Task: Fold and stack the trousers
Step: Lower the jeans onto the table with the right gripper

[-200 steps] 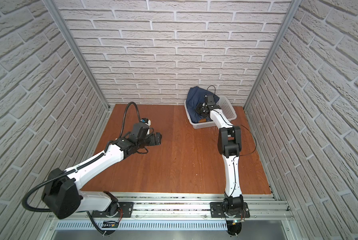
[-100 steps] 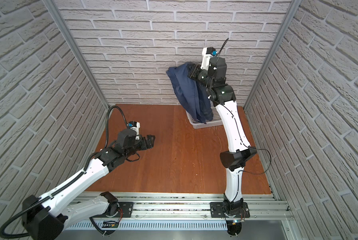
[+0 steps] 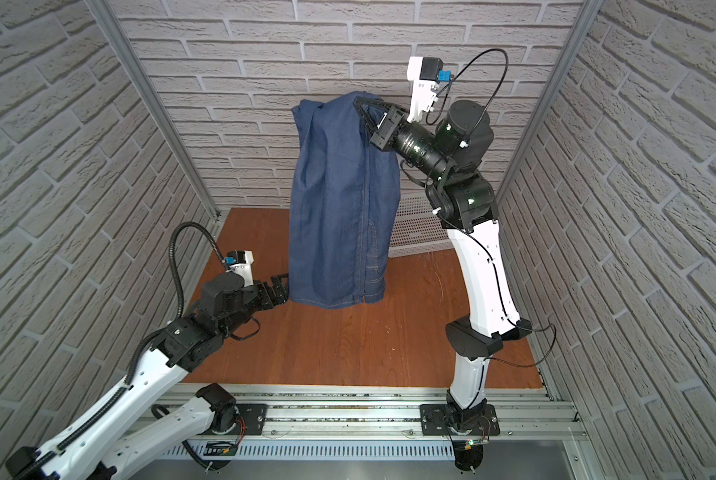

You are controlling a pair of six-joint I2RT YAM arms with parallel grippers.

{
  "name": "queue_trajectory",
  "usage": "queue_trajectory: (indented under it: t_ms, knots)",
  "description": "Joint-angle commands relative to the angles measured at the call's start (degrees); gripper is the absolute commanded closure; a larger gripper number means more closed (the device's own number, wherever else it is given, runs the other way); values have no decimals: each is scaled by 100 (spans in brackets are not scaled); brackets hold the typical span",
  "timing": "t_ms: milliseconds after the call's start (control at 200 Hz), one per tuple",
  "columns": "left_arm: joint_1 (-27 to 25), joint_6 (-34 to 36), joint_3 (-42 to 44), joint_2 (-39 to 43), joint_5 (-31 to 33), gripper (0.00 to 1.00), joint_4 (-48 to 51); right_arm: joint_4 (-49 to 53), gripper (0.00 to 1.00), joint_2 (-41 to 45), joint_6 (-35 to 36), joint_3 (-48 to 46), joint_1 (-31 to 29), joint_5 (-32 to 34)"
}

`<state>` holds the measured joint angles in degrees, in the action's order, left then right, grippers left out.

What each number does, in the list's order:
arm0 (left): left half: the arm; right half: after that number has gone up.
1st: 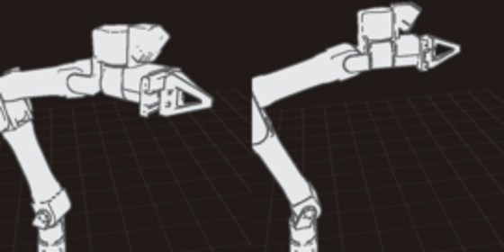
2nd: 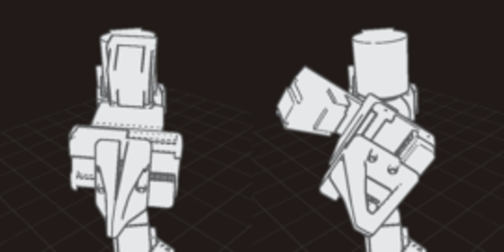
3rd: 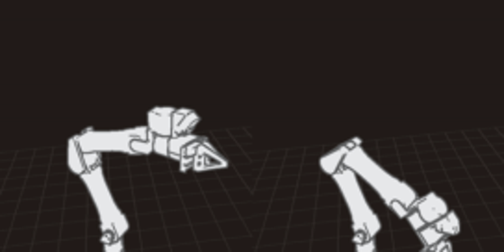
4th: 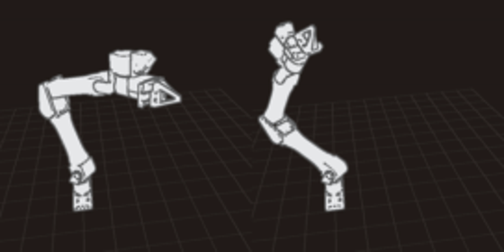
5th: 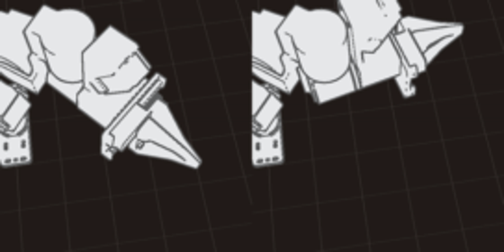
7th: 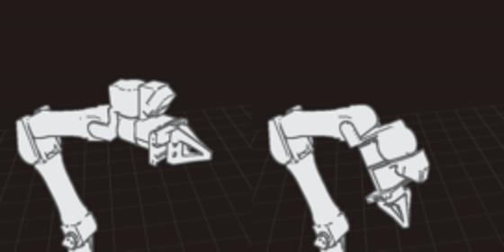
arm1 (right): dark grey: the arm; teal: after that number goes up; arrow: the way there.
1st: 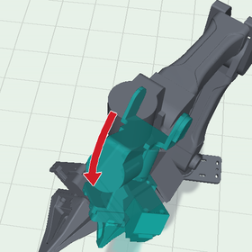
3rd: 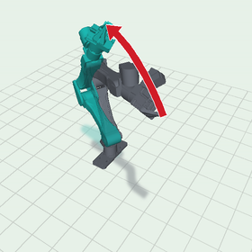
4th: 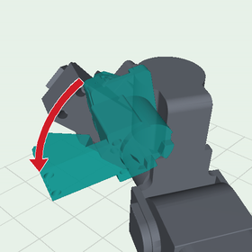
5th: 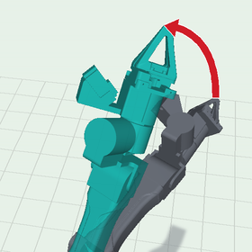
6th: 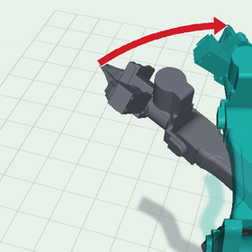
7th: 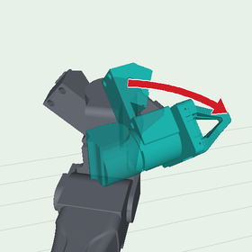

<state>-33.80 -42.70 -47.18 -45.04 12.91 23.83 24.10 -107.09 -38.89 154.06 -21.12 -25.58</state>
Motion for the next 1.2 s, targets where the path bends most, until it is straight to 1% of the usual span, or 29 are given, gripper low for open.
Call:
queue_trajectory:
  t_ms: [0, 65, 135, 195, 270, 315, 390, 480, 550, 585, 650, 655, 660, 690, 700, 740, 825, 920, 970, 1055, 1110, 1195]
  knots:
    - [-17, -89, 67, 254, 163, 2, 124, -123, 94, 247, 107, -95, -149, -70]
    - [-21, -114, 65, 324, 209, 2, 212, 244, 94, 355, 312, -442, -251, 20]
    - [-21, -142, 77, 568, 271, 2, 318, 620, 92, 630, 665, -1104, -419, 335]
    - [-26, -160, 82, 667, 326, 2, 420, 820, 89, 1009, 972, -1930, -617, 825]
    - [-24, -176, 83, 763, 405, 2, 552, 1096, 88, 1424, 1244, -2830, -862, 1454]
    - [-20, -178, 78, 792, 443, 2, 631, 1267, 87, 1644, 1317, -3330, -995, 1803]
    - [-21, -178, 60, 803, 480, 2, 730, 1448, 86, 1935, 1322, -4201, -1217, 2204]
    - [-28, -194, 46, 748, 471, 2, 759, 1654, 84, 1991, 1243, -5062, -1414, 2381]
    - [-26, -195, 44, 659, 425, 2, 746, 1927, 82, 1717, 1221, -5328, -1464, 2265]
    - [-34, -204, 42, 594, 390, 2, 732, 2120, 78, 1487, 1271, -5331, -1490, 2210]
    - [-41, -232, 40, 452, 308, 2, 698, 2463, 61, 1081, 1391, -5272, -1514, 2281]
    - [-40, -236, 41, 434, 300, 2, 695, 2463, 61, 1081, 1391, -5272, -1514, 2281]
    - [-44, -237, 41, 425, 291, 2, 690, 2526, 59, 1035, 1393, -5254, -1510, 2302]
    - [-55, -256, 34, 391, 234, 2, 671, 2685, 52, 943, 1395, -5194, -1509, 2359]
    - [-60, -263, 33, 391, 220, 2, 667, 2790, 49, 910, 1377, -5144, -1513, 2429]
    - [-122, -274, 25, 149, 178, 2, 650, 2929, 40, 901, 1363, -5131, -1513, 2622]
    - [-356, -267, -15, -109, 222, 2, 633, 2660, 29, 1310, 1326, -5576, -1493, 3038]
    - [-669, -235, -84, -491, 276, 2, 532, 2377, 21, 1992, 1272, -6114, -1453, 3823]
    - [-864, -201, -158, -748, 306, 2, 424, 2350, 20, 2350, 1236, -6335, -1368, 4151]
    - [-1252, -110, -352, -1316, 374, 2, 219, 2278, 20, 2941, 1073, -6765, -1085, 4571]
    - [-1488, -41, -575, -1801, 437, 2, 105, 2152, 20, 3313, 948, -7126, -832, 4679]
    - [-1845, 55, -1056, -2681, 462, 2, 15, 1988, 20, 3741, 686, -7687, -363, 4634]
